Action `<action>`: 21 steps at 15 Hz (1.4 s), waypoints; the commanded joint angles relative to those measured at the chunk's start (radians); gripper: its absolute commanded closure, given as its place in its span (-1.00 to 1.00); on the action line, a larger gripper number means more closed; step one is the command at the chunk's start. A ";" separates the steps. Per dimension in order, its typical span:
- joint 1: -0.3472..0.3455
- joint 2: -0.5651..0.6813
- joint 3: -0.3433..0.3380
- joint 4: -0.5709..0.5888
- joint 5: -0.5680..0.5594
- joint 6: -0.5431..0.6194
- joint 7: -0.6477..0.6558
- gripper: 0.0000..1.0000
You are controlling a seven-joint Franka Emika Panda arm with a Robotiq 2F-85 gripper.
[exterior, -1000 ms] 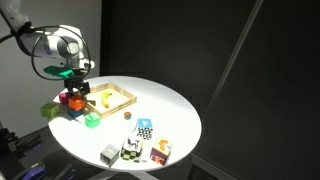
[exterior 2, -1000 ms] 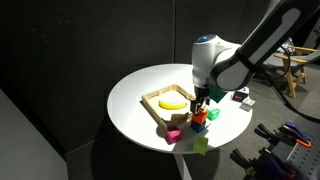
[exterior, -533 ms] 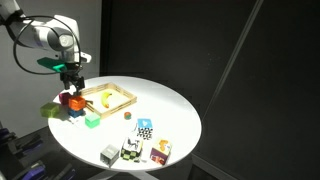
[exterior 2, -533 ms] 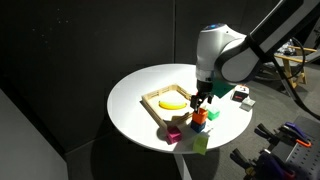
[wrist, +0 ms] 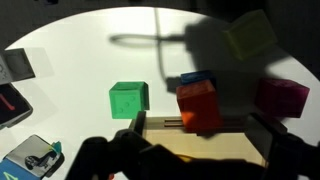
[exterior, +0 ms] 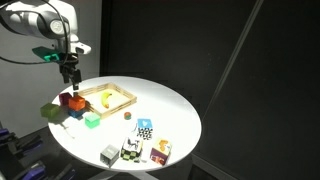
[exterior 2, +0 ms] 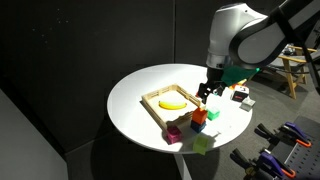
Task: Remove the orange block from the green block top and move it onto the blue block top
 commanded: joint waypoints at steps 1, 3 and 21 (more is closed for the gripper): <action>-0.048 -0.114 0.028 -0.048 -0.019 -0.068 0.061 -1.00; -0.072 -0.156 0.035 -0.052 -0.016 -0.110 0.059 -1.00; -0.125 -0.345 0.040 -0.063 0.097 -0.187 -0.255 -1.00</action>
